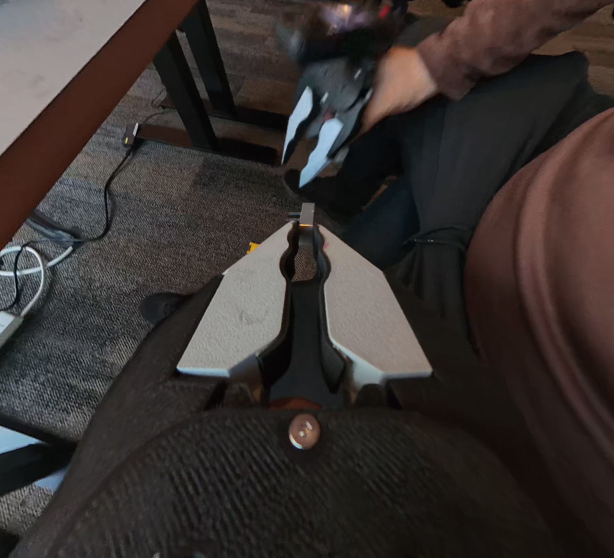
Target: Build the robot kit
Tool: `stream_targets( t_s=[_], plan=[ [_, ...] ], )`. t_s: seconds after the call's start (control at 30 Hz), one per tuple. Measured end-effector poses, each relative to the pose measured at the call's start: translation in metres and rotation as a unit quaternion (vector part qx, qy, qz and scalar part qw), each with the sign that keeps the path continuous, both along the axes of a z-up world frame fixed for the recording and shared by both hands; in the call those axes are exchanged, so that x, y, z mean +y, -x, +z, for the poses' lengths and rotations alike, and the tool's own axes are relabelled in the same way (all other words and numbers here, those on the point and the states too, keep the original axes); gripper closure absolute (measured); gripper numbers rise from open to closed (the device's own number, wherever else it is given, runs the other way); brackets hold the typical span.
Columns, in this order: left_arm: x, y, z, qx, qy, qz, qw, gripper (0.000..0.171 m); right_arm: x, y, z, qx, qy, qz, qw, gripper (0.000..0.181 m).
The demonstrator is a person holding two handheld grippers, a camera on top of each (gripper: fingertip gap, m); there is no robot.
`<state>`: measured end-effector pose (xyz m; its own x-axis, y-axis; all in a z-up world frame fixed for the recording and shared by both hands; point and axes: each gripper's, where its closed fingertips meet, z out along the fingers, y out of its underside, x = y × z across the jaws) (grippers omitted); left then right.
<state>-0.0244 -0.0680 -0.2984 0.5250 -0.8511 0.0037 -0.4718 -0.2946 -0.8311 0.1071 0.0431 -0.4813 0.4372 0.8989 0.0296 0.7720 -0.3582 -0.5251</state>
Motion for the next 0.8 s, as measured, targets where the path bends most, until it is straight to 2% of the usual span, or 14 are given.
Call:
stream_targets(
  t_s=[0.03, 0.13, 0.2, 0.33, 0.5, 0.63, 0.7, 0.8],
  plan=[
    [0.0, -0.003, 0.002, 0.001, -0.013, -0.016, 1.0, 0.166, 0.007, -0.003, -0.032, -0.022, 0.015, -0.015, 1.0, 0.147],
    [0.001, -0.013, -0.003, 0.018, -0.035, -0.065, 0.997, 0.166, 0.034, -0.016, -0.132, -0.074, 0.061, -0.082, 0.992, 0.128],
    [0.001, -0.024, -0.008, 0.017, -0.038, -0.101, 0.994, 0.167, 0.047, -0.031, -0.2, -0.113, 0.085, -0.108, 0.984, 0.13],
    [0.002, -0.031, -0.026, 0.03, -0.046, -0.138, 0.989, 0.166, 0.07, -0.046, -0.302, -0.129, 0.097, -0.146, 0.976, 0.135],
    [0.019, -0.013, -0.046, 0.01, -0.025, -0.086, 0.996, 0.167, 0.098, -0.026, -0.377, -0.122, 0.074, -0.125, 0.982, 0.134],
    [0.046, -0.006, -0.069, 0.024, -0.026, -0.043, 0.998, 0.167, 0.124, -0.009, -0.416, -0.127, 0.077, -0.131, 0.98, 0.134],
    [0.056, -0.007, -0.081, 0.029, -0.025, -0.037, 0.999, 0.167, 0.138, -0.005, -0.435, -0.13, 0.088, -0.153, 0.976, 0.134],
    [0.06, -0.006, -0.102, 0.034, -0.002, -0.032, 0.999, 0.167, 0.152, -0.009, -0.465, -0.135, 0.127, -0.223, 0.957, 0.134]
  ],
)
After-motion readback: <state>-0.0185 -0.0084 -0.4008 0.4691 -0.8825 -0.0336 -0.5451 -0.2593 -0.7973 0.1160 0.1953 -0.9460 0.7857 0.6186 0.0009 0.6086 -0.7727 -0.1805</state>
